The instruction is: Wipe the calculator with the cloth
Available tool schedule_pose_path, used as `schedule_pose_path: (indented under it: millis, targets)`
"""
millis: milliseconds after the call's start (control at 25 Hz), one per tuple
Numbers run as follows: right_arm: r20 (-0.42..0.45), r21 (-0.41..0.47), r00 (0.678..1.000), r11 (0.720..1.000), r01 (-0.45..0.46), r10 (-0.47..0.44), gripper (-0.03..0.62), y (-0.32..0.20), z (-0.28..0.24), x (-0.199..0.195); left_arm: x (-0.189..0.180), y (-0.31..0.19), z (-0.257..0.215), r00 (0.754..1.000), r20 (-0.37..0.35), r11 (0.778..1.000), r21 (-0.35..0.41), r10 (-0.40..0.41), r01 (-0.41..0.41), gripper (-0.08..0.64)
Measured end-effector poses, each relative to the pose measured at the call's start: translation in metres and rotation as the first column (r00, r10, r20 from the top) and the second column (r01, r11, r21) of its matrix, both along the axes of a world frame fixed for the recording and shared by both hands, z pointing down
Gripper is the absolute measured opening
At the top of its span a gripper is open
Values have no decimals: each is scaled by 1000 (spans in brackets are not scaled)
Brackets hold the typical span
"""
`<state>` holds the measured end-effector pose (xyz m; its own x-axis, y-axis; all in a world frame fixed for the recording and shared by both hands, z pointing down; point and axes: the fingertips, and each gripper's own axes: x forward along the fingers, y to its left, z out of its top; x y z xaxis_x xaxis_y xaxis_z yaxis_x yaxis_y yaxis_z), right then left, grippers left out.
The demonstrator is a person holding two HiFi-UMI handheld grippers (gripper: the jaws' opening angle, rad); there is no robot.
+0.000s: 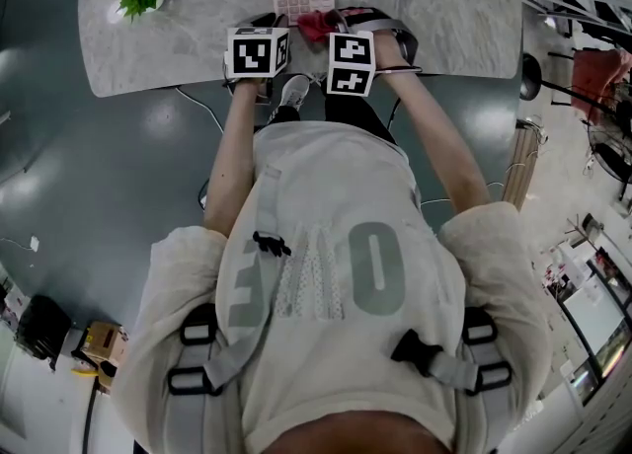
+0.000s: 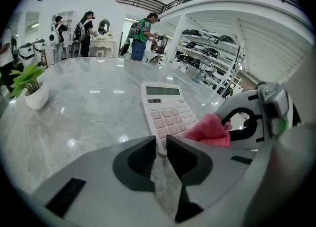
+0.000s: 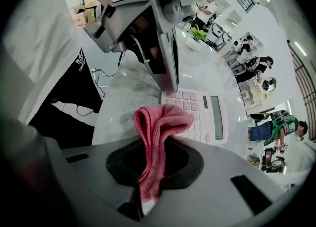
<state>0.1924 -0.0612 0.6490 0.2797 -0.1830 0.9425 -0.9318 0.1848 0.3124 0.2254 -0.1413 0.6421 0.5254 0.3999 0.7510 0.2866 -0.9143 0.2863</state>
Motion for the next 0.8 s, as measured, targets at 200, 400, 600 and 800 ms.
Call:
schedule_pose_path:
  millis: [200,400,600,800]
  targets:
    - [1,-1,1000,1000,4,-4,55,1,-1,-4,-2,1,-2,1000,0,1000,-4,-2,2,80]
    - [11,-9,1000,1000,23,-23,55,1,-1,-4,-1,1,-2,1000,1,1000,-9,-2,2,80]
    - [-4,-1,1000,1000,16,-16,55,2,-15,13,0,-2,-5,1000,14,1000,-17,-24,24,80]
    - [-118,23,993,1000,9,-6,55,-7,-55,67,0,-17,-22,995,-18,993,-68,-102,100,64]
